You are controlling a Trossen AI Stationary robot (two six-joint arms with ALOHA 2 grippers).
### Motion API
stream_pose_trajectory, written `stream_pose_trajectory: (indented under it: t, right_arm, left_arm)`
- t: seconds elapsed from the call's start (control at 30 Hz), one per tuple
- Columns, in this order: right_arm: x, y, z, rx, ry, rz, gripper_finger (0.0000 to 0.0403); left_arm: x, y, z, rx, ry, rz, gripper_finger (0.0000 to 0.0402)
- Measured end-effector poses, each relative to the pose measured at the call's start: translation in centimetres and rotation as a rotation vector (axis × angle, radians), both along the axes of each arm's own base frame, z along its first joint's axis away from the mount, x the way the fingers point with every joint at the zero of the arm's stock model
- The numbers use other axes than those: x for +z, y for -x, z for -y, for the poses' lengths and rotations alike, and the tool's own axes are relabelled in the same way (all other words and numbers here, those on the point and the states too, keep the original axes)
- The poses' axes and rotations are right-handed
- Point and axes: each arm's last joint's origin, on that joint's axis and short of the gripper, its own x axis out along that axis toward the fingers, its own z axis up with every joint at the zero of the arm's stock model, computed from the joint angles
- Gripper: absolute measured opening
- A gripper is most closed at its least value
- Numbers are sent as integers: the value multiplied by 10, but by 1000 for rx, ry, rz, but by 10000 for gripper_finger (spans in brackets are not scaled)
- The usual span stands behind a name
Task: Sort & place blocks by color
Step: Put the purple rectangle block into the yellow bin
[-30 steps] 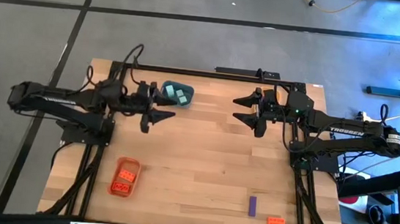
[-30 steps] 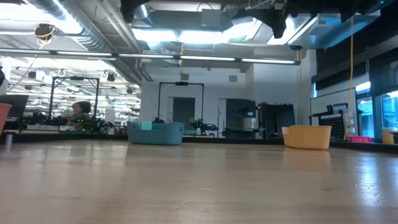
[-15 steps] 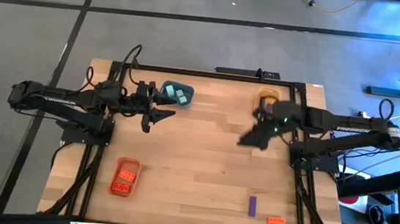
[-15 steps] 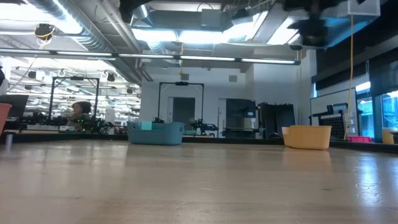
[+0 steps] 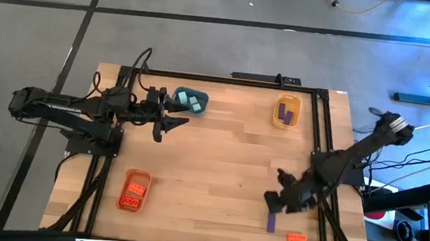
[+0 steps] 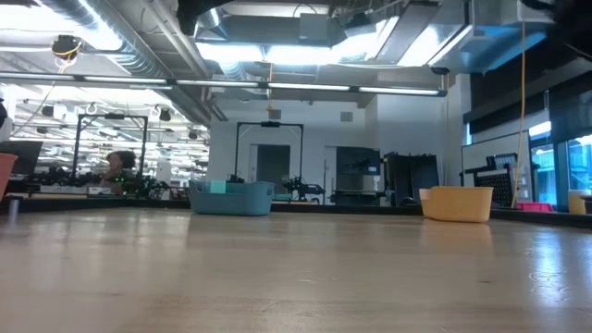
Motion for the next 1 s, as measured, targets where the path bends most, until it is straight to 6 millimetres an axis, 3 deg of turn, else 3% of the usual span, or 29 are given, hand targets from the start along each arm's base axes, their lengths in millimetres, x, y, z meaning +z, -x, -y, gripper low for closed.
stream_pose_trajectory:
  t: [0.13, 0.3, 0.67, 1.0]
  right_arm:
    - [-25, 0, -21, -88, 30, -161, 310]
    - [-52, -6, -31, -131, 96, -261, 310]
    - [-86, -24, -47, -128, 85, -277, 308]
    - [-107, -34, -57, -128, 41, -292, 242]
  left_arm:
    - [0, 0, 0, 0, -1, 0, 218]
    - [0, 0, 0, 2, -26, -4, 218]
    - [0, 0, 0, 4, -49, -7, 218]
    - [0, 0, 0, 5, -49, -7, 218]
